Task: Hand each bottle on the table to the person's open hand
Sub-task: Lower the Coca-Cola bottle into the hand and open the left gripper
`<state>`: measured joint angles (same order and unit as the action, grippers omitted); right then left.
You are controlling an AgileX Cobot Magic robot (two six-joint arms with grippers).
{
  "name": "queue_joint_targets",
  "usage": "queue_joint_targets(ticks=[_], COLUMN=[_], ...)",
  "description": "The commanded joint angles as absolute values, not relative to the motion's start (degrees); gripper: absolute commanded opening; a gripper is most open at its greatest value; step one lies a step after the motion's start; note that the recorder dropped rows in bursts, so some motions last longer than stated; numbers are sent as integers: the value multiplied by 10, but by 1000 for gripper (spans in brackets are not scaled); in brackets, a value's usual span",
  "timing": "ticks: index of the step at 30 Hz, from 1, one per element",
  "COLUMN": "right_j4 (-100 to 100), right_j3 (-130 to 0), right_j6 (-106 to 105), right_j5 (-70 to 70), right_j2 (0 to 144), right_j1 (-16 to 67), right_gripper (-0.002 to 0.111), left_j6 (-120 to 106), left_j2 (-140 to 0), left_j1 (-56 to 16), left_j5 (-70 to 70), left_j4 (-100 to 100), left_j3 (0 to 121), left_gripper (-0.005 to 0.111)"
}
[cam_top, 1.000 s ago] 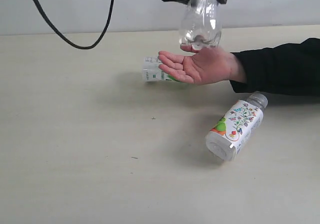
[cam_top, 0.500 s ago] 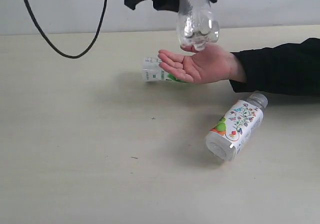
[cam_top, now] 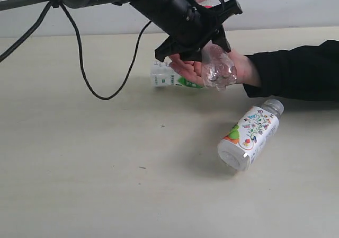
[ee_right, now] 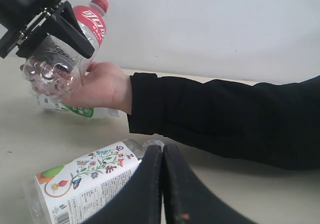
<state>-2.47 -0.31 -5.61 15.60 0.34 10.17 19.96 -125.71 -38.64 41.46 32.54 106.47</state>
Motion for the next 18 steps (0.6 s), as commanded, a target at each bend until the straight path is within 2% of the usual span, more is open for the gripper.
queue_joint_targets(ticks=[1,4,6,9,11,18], right_j4=[-27,-27,-27,-27,-27,-27], right_j3=[0,0,0,0,0,0], right_j6=[-58,-58,-58,-58,-58,-58], right_j5=[153,153,153,153,153,153], right_j2=[0,0,0,0,0,0], right_j1=[100,100,100,100,100,100], right_gripper=[0,0,0,0,0,0], left_j6=[200,200,197,184,180,178], left_j2=[-1269,-1277,-1276,-1276,-1276,-1274], left_j1=[-371,-371,-371,-371,-371,-371], left_j5=[404,406,407,410,416,429], left_j4=[327,327,327,327,327,320], left_j3=[1068,1068,1068,1068,1068,1068], left_gripper=[39,39,47,76,84,85])
